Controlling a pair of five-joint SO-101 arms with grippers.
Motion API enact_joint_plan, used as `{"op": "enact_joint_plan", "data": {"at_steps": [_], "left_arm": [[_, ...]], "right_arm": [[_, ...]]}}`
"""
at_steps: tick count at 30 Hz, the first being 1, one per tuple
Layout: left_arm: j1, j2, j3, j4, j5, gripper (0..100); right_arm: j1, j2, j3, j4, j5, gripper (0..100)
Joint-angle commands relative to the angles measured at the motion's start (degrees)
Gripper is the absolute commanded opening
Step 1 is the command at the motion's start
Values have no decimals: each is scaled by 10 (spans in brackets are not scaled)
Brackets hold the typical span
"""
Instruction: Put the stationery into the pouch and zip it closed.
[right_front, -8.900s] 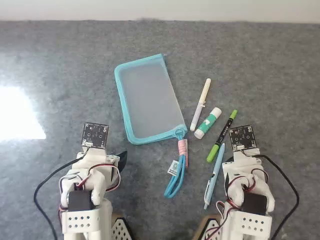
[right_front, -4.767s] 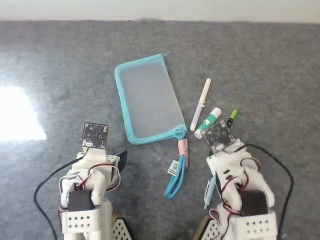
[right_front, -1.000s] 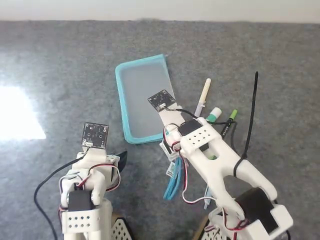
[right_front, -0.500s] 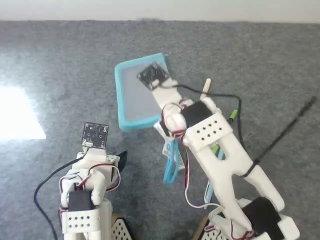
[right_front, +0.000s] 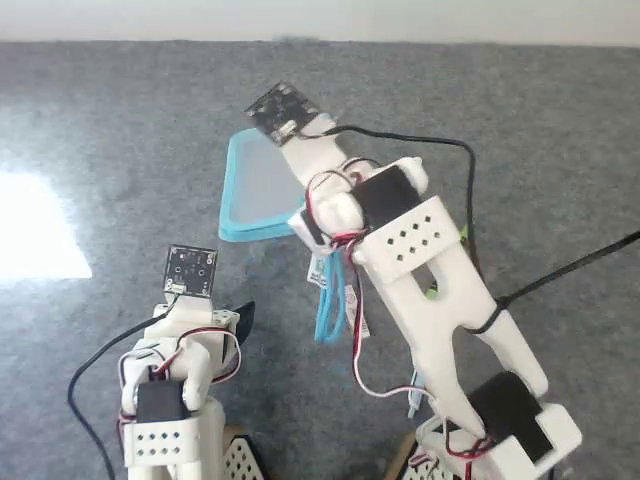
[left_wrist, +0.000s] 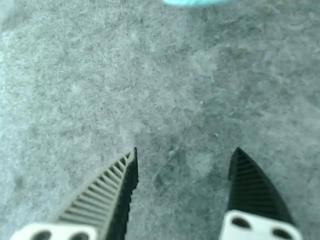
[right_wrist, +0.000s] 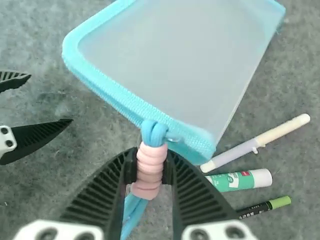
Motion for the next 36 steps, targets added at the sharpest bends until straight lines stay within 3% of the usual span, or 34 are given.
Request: {"op": "enact_joint_plan", "data": {"at_steps": [1, 6, 9, 11, 16, 20, 24, 31, 34, 36], "left_arm": [[3, 0, -5, 4, -3, 284], [-2, 0, -5, -6, -4, 285], [-2, 0, -5, -112, -4, 286], [-38, 0, -6, -159, -4, 286], [-144, 0, -9, -173, -4, 299], [-156, 0, -23, -171, -71, 299], [-141, 0, -67, -150, -75, 299], [-119, 5, -272, -65, 43, 300], [-47, 15, -339, -27, 58, 300], [18, 50, -344, -43, 65, 301]], "right_arm": [[-22, -8, -51, 1, 26, 8], [-29, -13, -130, 3, 50, 8], [-29, -13, -190, 4, 51, 8], [-28, -13, -228, 4, 50, 8], [-28, -6, -311, 25, 48, 7], [-27, -6, -348, 27, 45, 7], [-26, 7, -356, 38, 31, 6], [-3, 54, -358, 58, 32, 6], [36, 62, -374, 61, 32, 6], [47, 60, -396, 72, 29, 6]]}}
